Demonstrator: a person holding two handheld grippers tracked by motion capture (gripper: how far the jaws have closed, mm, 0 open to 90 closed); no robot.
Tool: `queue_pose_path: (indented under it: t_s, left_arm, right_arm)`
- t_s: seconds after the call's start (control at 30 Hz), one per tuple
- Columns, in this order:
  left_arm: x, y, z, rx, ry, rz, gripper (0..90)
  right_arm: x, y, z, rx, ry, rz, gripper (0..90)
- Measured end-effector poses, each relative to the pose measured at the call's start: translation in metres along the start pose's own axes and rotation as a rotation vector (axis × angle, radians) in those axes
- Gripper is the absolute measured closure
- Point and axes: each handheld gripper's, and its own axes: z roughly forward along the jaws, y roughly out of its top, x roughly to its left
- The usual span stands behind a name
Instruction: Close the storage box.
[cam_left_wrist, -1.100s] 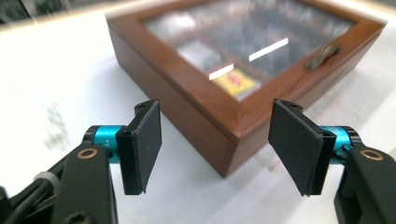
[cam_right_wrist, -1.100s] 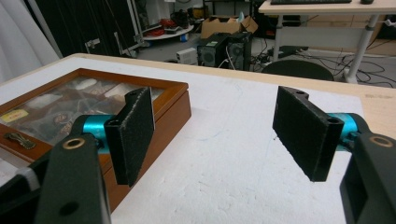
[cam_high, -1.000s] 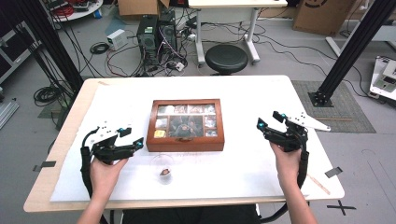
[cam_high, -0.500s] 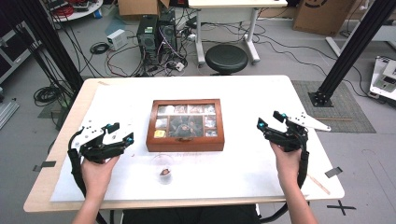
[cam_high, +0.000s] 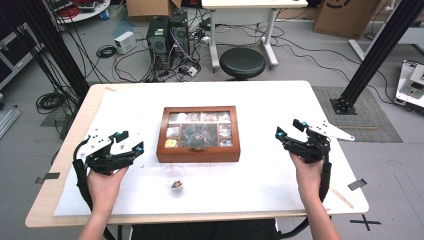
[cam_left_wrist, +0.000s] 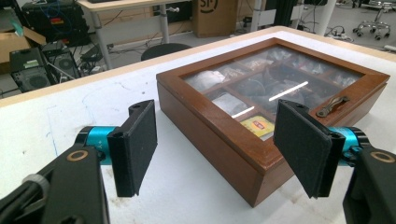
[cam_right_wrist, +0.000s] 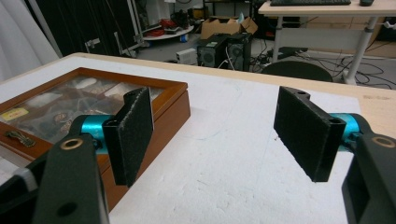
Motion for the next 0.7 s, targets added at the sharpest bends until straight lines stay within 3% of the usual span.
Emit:
queue_pose_path:
  t_s: [0.7]
  left_arm:
    - [0.0003,-0.0005,0.0013,0.009,0.000,-0.003,30.4]
  right_arm:
    - [-0.0007,-0.0007,-0.0012,0.005,-0.007,-0.006,29.0]
